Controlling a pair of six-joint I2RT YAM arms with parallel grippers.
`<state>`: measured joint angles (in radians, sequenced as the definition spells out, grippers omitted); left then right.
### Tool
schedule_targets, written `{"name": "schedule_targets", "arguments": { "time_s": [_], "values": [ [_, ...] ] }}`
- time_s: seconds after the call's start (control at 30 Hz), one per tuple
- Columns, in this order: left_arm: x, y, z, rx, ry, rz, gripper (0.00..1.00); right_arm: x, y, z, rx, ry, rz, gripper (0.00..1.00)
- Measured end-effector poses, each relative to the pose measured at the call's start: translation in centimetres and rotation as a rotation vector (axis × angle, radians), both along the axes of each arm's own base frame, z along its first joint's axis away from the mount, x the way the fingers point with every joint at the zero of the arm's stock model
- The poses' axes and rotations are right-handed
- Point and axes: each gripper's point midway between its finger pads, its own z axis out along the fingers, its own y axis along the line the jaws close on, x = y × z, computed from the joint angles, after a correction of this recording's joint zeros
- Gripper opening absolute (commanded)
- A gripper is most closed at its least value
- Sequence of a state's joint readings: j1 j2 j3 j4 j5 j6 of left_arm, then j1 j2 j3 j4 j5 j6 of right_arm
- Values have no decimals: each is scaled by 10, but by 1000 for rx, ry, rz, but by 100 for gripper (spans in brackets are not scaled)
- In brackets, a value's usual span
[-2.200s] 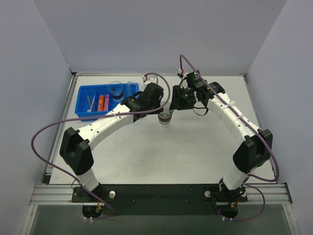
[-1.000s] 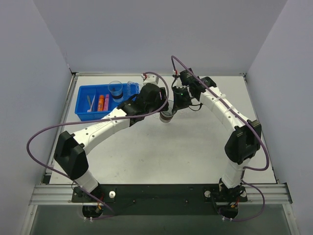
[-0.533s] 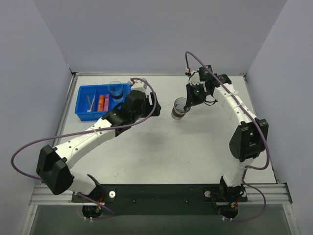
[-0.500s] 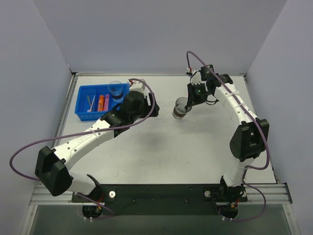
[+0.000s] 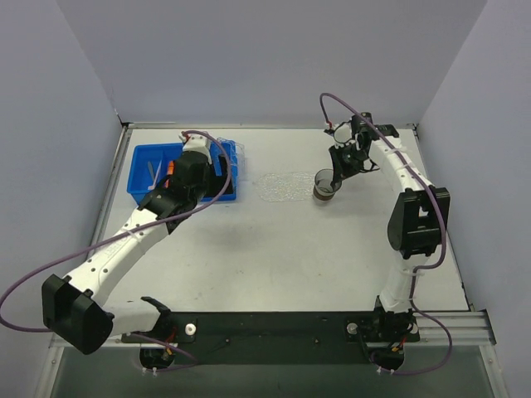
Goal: Prepare toiletry sets of a toothbrush and toothpaste on the tray
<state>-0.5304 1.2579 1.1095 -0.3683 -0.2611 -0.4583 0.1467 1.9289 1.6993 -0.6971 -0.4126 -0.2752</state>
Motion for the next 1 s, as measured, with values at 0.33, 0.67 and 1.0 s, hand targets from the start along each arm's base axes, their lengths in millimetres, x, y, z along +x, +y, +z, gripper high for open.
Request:
{"name": "schedule_targets", "arguments": {
  "time_s": [0.33,0.67,1.0],
  "values": [
    [1,52,22,46,-52,131,97,25,-12,-7,-90,-49,48,0],
    [-2,64,7,47,12,113,97,33,-21,-10,-148,-67,80,0],
    [-10,62,-5,46,50,92,97,40,-25,-22,-149,-53,69,0]
  ]
}}
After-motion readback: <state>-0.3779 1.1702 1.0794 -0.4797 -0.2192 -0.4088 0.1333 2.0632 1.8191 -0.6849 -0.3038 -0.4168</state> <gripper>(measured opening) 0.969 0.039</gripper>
